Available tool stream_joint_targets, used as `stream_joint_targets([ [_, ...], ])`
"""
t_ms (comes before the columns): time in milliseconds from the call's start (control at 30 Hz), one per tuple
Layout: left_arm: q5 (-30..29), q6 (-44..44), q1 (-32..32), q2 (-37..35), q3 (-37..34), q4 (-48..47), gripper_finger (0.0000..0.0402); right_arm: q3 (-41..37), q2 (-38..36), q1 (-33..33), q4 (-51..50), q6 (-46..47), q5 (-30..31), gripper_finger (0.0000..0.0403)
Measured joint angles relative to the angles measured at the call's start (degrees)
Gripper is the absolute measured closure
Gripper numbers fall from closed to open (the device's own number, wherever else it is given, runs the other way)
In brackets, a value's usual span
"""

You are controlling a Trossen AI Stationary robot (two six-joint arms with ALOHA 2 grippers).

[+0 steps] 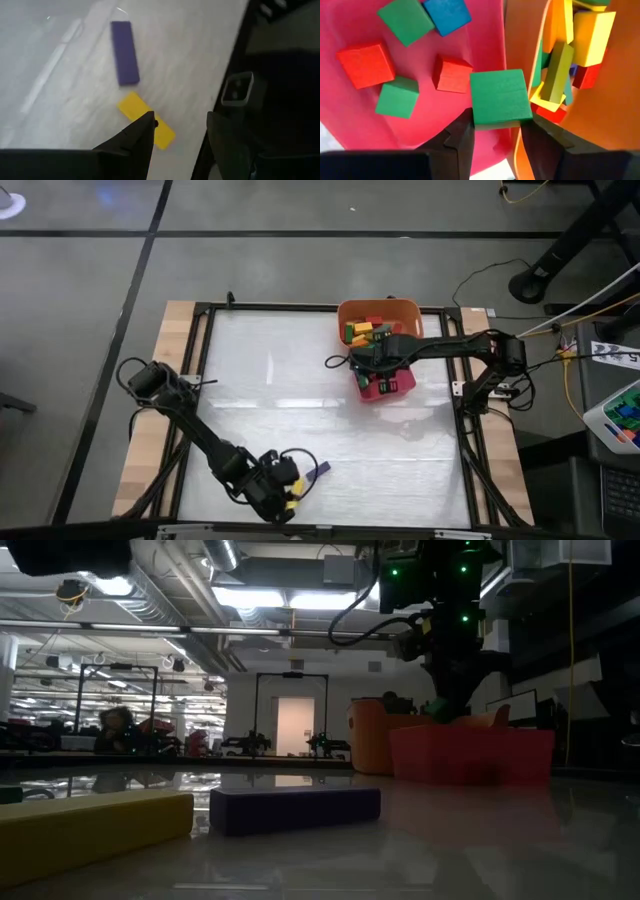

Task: Sort blocks by size
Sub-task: Put the green square block into the red bin

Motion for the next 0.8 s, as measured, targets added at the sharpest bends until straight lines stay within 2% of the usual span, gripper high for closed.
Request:
stream_joint_targets([
  [233, 1.2, 13.7, -2.4, 0.0, 0.0, -0.6, 0.0233, 0.0, 0.0, 0.2, 0.1, 0.9, 0.1, 0.0255],
  [300, 1.2, 14.6, -2.8, 0.0, 0.0, -2.2, 0.0233, 0.0, 0.0, 0.2, 0.1, 3.6, 1.0, 0.0255],
  [367, 1.2, 14.3, -3.1, 0.0, 0.0, -4.9, 0.0233, 0.0, 0.0, 0.2, 0.7, 6.8, 4.7, 0.0255],
  [467, 1.1, 13.3, -3.2, 0.0, 0.0, -9.1, 0.0233, 0.0, 0.0, 0.2, 2.0, 7.3, 8.1, 0.0255],
  [800, 1.1, 17.2, -3.9, 0.0, 0.0, -15.7, 0.0233, 0.0, 0.0, 0.2, 3.0, 7.3, 2.0, 0.0255],
])
